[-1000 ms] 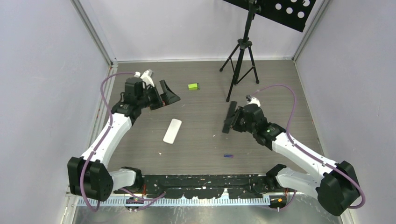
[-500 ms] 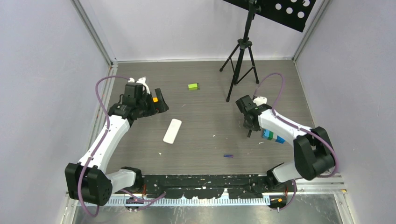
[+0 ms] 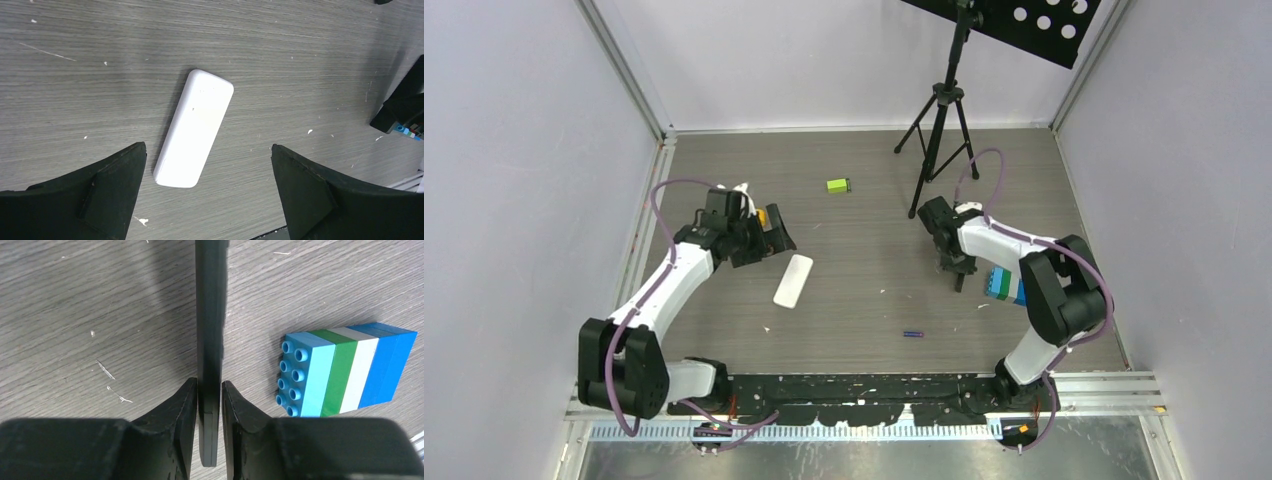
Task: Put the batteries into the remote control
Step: Place the remote control at the center of the board, then pick up the remote control from the center of the board.
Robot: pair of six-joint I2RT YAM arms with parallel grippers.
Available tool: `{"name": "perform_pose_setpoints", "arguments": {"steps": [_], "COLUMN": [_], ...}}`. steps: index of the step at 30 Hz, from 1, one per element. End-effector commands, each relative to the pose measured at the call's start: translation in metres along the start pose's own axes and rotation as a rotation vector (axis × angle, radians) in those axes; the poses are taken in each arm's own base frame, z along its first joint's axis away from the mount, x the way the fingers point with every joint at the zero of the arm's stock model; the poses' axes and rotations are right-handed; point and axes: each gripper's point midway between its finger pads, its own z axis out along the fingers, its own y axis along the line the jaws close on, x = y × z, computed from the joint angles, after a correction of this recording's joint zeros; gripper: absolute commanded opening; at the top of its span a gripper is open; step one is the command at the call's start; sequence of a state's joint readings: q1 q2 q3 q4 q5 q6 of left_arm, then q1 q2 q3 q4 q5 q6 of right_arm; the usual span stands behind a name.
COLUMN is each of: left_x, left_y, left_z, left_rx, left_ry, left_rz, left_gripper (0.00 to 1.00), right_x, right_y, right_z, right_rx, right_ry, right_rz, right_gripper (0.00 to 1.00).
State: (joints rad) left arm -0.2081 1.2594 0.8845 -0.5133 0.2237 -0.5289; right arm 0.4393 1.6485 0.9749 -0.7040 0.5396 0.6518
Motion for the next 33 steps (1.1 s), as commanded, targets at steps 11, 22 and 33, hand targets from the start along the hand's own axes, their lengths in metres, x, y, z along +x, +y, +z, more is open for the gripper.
{"name": "perform_pose_setpoints", "arguments": {"steps": [11,22,33], "left_x": [0.013,0.065,0.086], "left_y": [0.006,-0.007,0.008], "left_z": [0.026,0.066,0.081], "left_rx": [-0.012,-0.071,-0.324], "left_ry": [0.024,0.144,0.160], "left_rz": [0.007,0.181,0.335], "left_gripper": [1.00,0.99,0.79], "right_x": [-0.022,-0.027,-0.014], "right_y": [0.043,0.061,0.063], "right_z": [-0.028,-0.078,-0.079], "right_rx": [-0.256,-0.529,-0.568], "right_ry": [-0.014,-0.048,-0.016], "right_rz": [0.033,0.096,0.103], "right_gripper": [0.53,0.55,0.55]}}
